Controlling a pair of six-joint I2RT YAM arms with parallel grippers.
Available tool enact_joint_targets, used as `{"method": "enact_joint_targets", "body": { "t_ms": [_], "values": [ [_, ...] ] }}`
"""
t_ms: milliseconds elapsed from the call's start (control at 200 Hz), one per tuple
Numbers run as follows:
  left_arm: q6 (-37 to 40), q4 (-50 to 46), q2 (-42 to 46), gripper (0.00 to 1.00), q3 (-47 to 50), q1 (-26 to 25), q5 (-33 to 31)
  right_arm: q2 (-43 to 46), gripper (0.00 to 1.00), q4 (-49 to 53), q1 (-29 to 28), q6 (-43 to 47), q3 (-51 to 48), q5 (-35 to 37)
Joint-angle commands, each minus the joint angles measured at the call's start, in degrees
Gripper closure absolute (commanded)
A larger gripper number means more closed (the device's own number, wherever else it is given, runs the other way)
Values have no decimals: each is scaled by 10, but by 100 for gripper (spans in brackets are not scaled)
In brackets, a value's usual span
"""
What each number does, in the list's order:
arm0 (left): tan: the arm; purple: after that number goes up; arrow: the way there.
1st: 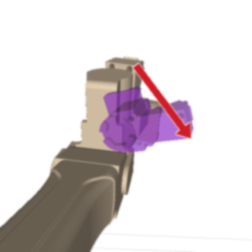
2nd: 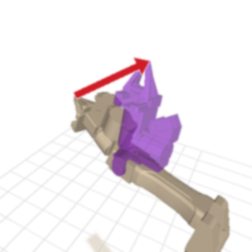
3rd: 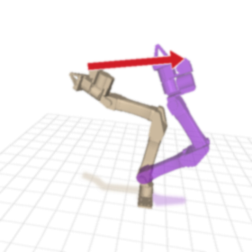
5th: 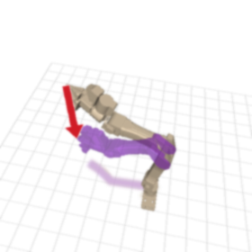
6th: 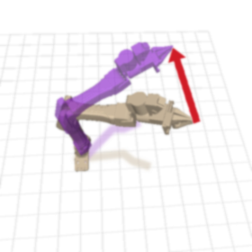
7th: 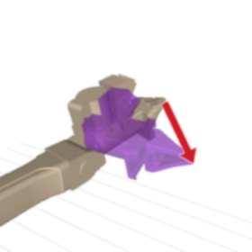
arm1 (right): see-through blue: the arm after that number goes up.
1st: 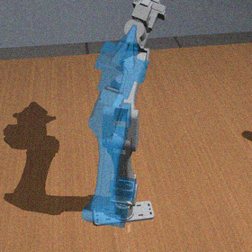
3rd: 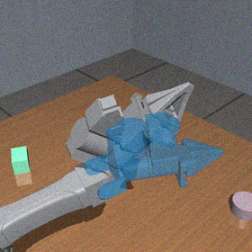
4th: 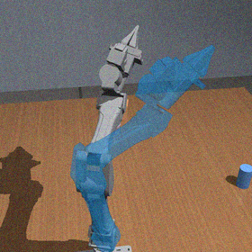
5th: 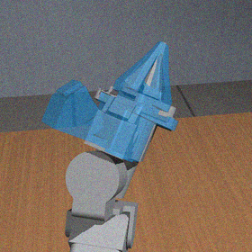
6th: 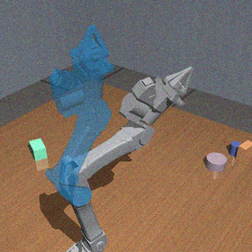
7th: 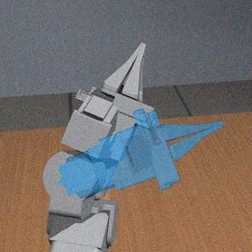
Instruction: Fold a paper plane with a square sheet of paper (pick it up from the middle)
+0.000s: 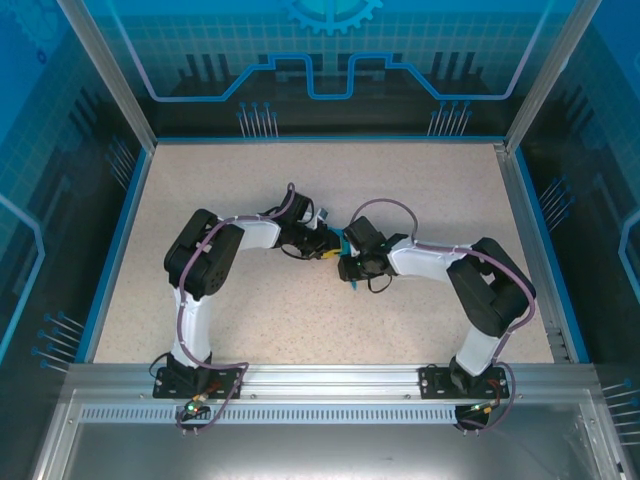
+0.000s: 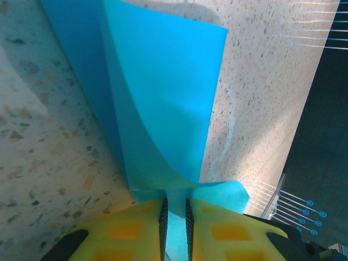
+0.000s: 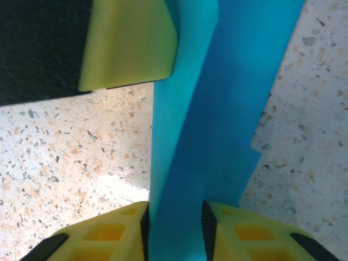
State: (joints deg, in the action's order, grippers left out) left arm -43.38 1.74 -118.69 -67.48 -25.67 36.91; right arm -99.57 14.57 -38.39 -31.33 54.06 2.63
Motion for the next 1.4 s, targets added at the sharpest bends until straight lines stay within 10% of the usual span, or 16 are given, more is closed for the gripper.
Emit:
{"method": "enact_joint_targets", "body": {
  "t_ms": [0,860,1391],
  "values": [
    [11,-17,-13,80,-17,-4,-3,-5,73,12,-8,1,7,10],
    [23,45,34,79,29,-4,10,4,91,-239,120,-102,-156,-267],
    [47,47,24,79,20,-25,28,-34,91,-229,142,-112,-139,-314]
  ]
}}
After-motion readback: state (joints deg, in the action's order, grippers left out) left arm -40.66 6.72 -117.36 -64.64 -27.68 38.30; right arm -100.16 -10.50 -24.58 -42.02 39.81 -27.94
